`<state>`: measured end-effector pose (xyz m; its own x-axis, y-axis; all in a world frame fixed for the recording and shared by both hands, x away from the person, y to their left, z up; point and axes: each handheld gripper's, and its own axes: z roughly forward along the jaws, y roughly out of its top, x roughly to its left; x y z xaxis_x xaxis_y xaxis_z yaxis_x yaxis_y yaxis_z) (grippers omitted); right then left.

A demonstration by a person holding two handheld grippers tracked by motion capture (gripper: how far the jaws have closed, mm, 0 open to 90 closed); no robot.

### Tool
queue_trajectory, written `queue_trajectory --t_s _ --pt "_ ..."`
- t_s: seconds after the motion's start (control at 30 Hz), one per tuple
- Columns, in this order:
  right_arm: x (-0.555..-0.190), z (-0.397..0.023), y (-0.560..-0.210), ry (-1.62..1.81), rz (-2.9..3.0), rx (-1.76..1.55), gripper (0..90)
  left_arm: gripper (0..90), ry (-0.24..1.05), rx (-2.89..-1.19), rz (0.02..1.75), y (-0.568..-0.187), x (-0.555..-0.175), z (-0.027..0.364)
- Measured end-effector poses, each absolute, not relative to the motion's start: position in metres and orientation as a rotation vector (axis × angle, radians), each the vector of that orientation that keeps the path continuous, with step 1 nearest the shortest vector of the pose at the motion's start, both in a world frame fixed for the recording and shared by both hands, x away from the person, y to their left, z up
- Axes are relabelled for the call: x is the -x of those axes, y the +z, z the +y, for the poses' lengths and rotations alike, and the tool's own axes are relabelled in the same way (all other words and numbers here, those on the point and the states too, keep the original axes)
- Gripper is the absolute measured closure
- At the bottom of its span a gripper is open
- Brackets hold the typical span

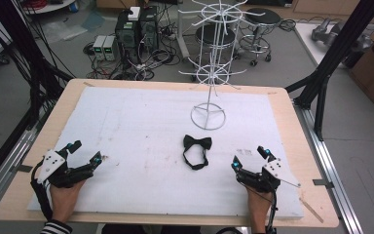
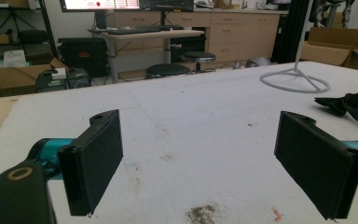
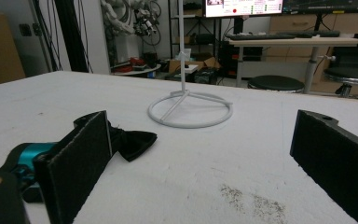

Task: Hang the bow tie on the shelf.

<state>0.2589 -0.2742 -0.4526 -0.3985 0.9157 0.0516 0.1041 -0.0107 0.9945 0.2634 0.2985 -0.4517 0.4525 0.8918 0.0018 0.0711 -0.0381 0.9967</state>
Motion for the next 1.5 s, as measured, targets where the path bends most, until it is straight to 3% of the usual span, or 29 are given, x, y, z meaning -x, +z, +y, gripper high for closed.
queue_trajectory --t_s 1.0,1.5 --pt "-0.262 -0.274 -0.451 1.454 1.585 -1.096 3.7 15.7 0.842 -1.469 0.897 -0.452 -0.263 0.297" --pt "-0.279 -0.257 -0.419 1.401 1.777 -1.129 5.5 15.7 0.842 -1.469 0.897 -0.452 -0.263 0.298"
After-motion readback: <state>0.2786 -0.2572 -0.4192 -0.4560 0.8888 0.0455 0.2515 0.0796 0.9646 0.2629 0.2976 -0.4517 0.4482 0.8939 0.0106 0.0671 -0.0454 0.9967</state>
